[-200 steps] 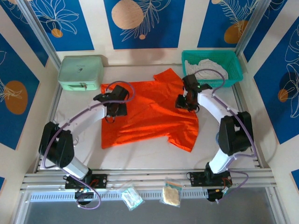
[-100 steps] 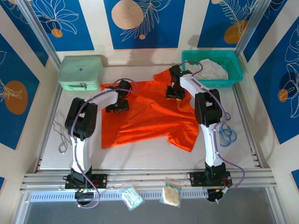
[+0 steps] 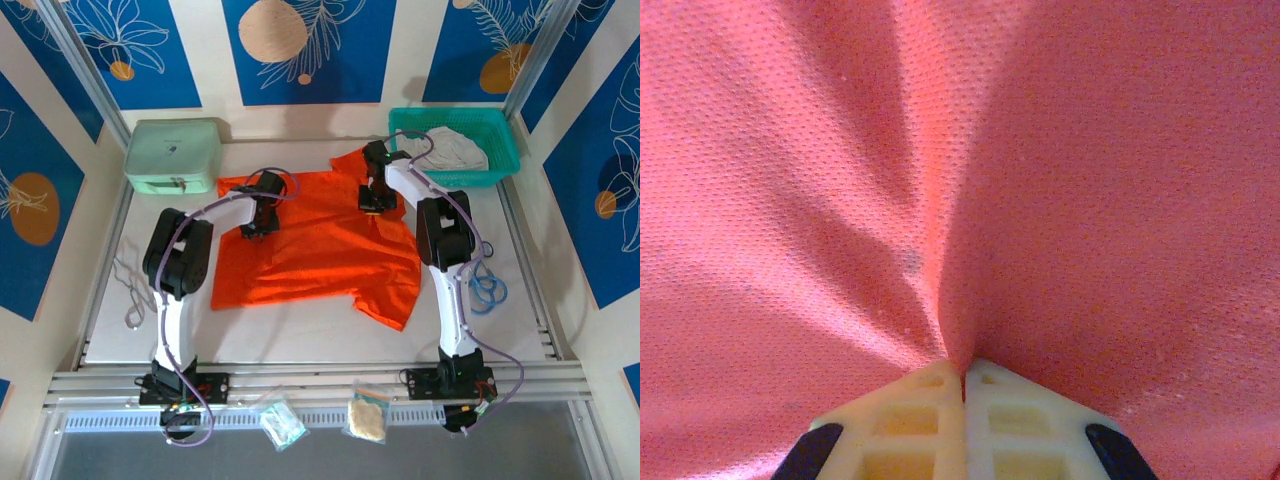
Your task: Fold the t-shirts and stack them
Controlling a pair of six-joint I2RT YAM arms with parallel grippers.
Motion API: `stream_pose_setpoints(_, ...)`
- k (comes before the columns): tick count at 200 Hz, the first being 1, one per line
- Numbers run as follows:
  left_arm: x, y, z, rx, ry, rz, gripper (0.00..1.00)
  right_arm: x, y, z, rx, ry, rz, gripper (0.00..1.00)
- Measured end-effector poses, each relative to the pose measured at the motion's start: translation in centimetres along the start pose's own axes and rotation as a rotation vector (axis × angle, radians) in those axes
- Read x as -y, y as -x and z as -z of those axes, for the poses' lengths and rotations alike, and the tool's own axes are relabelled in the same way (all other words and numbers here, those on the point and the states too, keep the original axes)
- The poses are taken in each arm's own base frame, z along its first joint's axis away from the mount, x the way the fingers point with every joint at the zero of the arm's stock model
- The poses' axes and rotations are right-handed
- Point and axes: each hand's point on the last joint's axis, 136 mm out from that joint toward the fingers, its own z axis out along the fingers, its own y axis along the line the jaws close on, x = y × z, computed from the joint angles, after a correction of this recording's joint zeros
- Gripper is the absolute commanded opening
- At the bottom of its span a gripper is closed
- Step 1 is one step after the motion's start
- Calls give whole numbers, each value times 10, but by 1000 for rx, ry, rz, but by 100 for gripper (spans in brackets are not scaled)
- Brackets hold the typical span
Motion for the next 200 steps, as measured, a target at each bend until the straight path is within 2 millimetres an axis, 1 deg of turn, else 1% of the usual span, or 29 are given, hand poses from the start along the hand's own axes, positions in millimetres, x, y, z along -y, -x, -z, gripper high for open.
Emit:
stream_pose_setpoints(25,-1,-10,5,-18,-4,-14,0,5,-9,4,-15,-5,0,0)
stream_pose_setpoints(47,-2,-19,16,-29,-6,-29,0,10,-24,15,-30,-6,-1,0)
stream_pose_setpoints(66,0,-22,37,-11,-23,-38,0,12,-34,32,-17,6,-1,0)
stream_pose_setpoints(88,0,-21,66,33,-48,-30,0,12,-45,52,11,30,0,0)
stream_pose_setpoints(101,-1,-21,80,56,-59,-22,0,13,-50,59,24,40,-2,0)
stream_pose_setpoints(111,-3,-24,86,67,-63,-13,0,13,-54,62,29,45,-3,0)
stream_pose_setpoints(128,-9,-34,88,65,-51,-6,0,14,-60,62,26,54,-9,0)
stream_pose_setpoints(153,-17,-58,82,33,-25,-11,0,12,-74,60,9,64,-5,0)
stream_pose_setpoints(173,-22,-73,80,22,-3,-21,0,9,-89,65,9,69,1,0)
stream_pose_setpoints(185,-24,-81,79,16,9,-22,6,7,-98,71,14,74,7,0)
stream_pose_setpoints(196,-27,-88,78,10,18,-27,18,4,-107,74,12,75,13,0)
stream_pose_setpoints(200,-28,-90,77,7,21,-24,25,3,-110,74,12,76,17,0)
